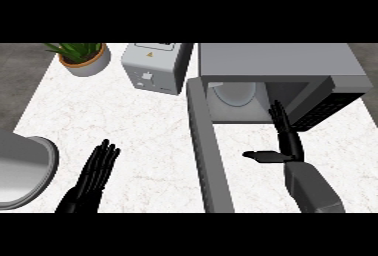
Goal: Pick up the milk, place it into the microwave and close the microwave
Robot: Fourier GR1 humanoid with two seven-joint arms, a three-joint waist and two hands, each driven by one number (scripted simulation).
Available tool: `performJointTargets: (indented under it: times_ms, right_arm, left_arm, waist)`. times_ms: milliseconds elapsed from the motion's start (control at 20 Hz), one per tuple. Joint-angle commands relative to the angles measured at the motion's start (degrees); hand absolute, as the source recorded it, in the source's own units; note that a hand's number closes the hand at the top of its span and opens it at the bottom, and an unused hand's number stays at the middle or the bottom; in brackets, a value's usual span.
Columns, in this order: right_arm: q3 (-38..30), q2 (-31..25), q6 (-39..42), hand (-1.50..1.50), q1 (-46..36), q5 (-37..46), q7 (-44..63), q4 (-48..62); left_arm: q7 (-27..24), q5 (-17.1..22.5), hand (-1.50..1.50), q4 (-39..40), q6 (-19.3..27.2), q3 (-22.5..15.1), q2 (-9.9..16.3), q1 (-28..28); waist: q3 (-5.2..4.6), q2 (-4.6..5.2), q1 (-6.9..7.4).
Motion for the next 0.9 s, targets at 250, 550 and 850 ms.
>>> performJointTargets:
  times_ms: [250, 550, 850]
  right_arm:
    - [0.95, 0.50, 12.65, -1.50, 11.77, -4.18, -3.48, -11.05]
    - [3.15, -1.61, 17.50, -1.50, 18.47, -6.38, -0.48, -22.13]
    - [5.15, -1.43, 18.66, -1.50, 26.52, -10.10, 6.41, -36.16]
  left_arm:
    - [1.49, -5.40, 1.50, 4.22, -1.21, -4.18, 0.37, -2.24]
    - [3.43, -12.62, 1.50, 9.74, -1.27, -6.77, 1.72, -7.00]
    - [5.67, -18.94, 1.50, 12.44, -4.34, -13.07, 2.71, -10.43]
  waist:
    - [-0.07, -0.29, -1.26]
    - [-0.11, -0.34, -2.04]
    - [-0.14, -0.32, -2.13]
